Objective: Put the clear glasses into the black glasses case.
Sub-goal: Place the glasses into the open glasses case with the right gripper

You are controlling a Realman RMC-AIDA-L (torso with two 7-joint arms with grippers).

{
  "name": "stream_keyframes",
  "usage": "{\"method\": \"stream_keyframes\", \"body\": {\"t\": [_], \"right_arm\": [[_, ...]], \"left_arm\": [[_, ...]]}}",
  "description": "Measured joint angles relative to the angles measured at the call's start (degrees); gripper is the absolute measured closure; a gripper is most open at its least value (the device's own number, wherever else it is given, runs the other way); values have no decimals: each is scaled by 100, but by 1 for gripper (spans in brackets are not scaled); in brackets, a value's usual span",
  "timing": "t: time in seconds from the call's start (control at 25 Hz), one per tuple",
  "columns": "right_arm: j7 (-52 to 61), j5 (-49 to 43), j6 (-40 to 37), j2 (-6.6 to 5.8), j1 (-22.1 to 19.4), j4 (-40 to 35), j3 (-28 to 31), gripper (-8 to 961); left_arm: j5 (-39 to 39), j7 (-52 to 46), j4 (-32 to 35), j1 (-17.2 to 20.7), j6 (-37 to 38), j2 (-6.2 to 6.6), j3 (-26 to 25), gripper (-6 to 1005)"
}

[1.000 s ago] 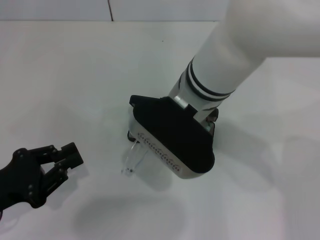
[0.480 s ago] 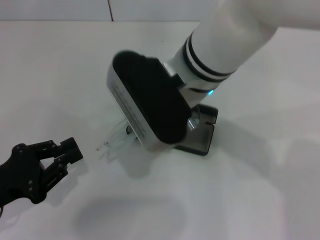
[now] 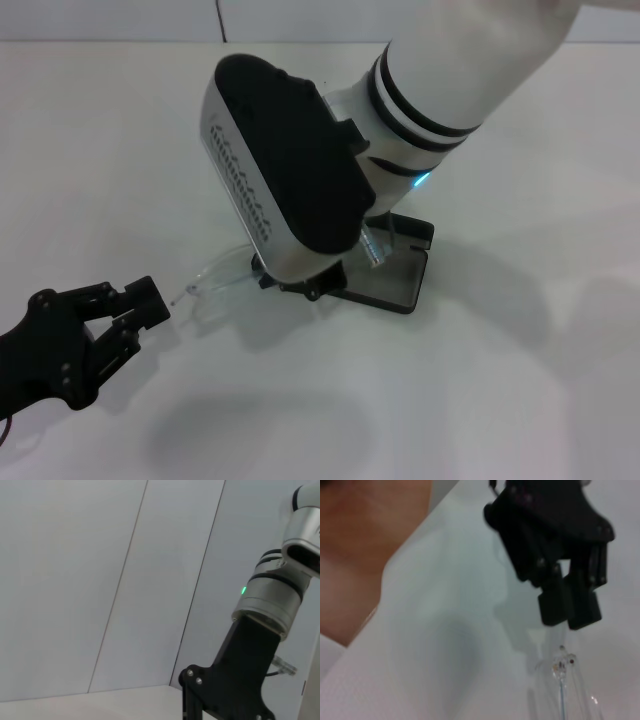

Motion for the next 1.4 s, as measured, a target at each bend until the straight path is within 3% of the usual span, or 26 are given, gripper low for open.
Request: {"method": "stream_keyframes", "body": {"t": [0.32,0.88,1.2,1.4], "right_arm": [[869,344,-524,0,115,-56,696,900],[1952,451,-998,0,240,18,1022,899],[2622,575,-1264,1,658,581,1369,899],[2918,601,-1394,1,1197,1384,1491,899]], "left_arm": [[-203,116,-37,58,3,0,0,800],[-545,278,11,112,73,52,0,802],[-595,558,12,123,357,59,-137,801],[-576,797,13,155,518,53,-141,801]]}}
